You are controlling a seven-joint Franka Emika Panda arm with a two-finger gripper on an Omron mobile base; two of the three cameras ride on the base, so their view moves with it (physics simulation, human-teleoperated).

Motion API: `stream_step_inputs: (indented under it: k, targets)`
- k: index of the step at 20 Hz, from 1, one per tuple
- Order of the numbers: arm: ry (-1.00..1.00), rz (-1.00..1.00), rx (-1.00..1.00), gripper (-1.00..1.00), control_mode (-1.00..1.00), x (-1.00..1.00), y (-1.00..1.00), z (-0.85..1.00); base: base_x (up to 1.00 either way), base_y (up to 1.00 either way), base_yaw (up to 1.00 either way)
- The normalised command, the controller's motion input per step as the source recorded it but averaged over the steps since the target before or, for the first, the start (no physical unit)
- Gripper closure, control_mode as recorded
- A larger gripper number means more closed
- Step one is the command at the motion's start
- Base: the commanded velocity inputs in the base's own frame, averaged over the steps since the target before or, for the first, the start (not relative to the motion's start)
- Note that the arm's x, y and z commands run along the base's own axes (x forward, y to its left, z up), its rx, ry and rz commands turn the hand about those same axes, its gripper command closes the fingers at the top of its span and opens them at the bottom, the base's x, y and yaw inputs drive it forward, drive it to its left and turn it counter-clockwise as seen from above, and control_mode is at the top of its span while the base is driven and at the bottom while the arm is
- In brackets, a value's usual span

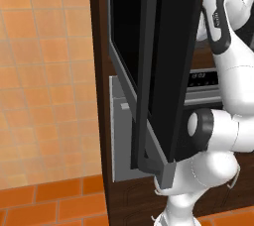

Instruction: Open the microwave, place the bowl with waffle inside the microwave, then close the microwave door and turn it on.

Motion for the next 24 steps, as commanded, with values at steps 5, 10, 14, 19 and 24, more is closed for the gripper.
stream_step_inputs:
  k: [5,10,14,19,24]
  targets:
    - [0.04,0.00,0.01,1.00,-1.00,0.61,0.00,0.00,0.00,0.00,0.00]
    - [0.00,0.00,0.00,1.00,-1.00,0.36,0.00,-0.06,0.00,0.00,0.00]
    - [-0.03,0.00,-0.02,1.00,-1.00,0.19,0.02,-0.29,0.00,0.00,0.00]
    - [-0.12,0.00,0.00,1.00,-1.00,0.00,0.01,-0.30,0.00,0.00,0.00]
    - [0.00,0.00,0.00,1.00,-1.00,0.00,0.00,0.00,0.00,0.00,0.00]
